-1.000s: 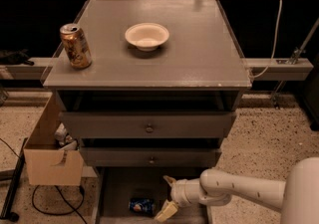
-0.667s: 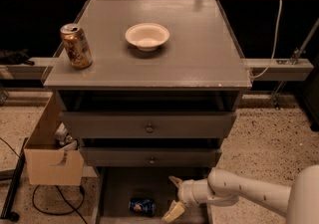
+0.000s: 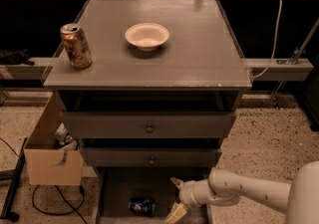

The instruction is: Pick pepsi can from bottom drawer and place on counter

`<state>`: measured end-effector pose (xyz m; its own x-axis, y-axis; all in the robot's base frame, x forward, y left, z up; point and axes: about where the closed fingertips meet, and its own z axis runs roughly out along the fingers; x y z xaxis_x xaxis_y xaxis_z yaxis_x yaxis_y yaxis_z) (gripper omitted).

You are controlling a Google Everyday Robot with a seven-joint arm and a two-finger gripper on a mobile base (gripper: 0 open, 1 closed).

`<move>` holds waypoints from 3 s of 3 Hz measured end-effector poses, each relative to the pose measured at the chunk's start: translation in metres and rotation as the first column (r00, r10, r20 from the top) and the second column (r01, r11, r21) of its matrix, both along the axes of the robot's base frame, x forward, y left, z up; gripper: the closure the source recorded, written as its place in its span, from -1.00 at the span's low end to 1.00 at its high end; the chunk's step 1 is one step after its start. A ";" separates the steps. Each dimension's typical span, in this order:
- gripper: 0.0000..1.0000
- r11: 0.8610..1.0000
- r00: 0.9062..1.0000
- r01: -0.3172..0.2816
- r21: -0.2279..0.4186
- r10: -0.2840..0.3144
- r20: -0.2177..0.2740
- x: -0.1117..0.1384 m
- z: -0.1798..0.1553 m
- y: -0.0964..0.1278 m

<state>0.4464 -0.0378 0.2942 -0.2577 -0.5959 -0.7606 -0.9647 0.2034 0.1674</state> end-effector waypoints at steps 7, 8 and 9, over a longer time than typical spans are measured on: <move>-1.00 0.996 0.996 0.090 -0.030 -0.090 -0.004 0.022 -0.097 0.029; -1.00 0.997 0.997 0.077 -0.019 -0.077 -0.001 0.012 -0.105 0.030; -1.00 0.998 0.998 0.060 -0.003 -0.060 -0.003 0.008 -0.114 0.036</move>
Offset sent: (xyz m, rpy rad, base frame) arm 0.0036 0.0005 -0.0710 -0.0124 -0.0093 -0.1575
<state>0.4547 -0.0013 0.1800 -0.2953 -0.5816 -0.7580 -0.9502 0.2616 0.1695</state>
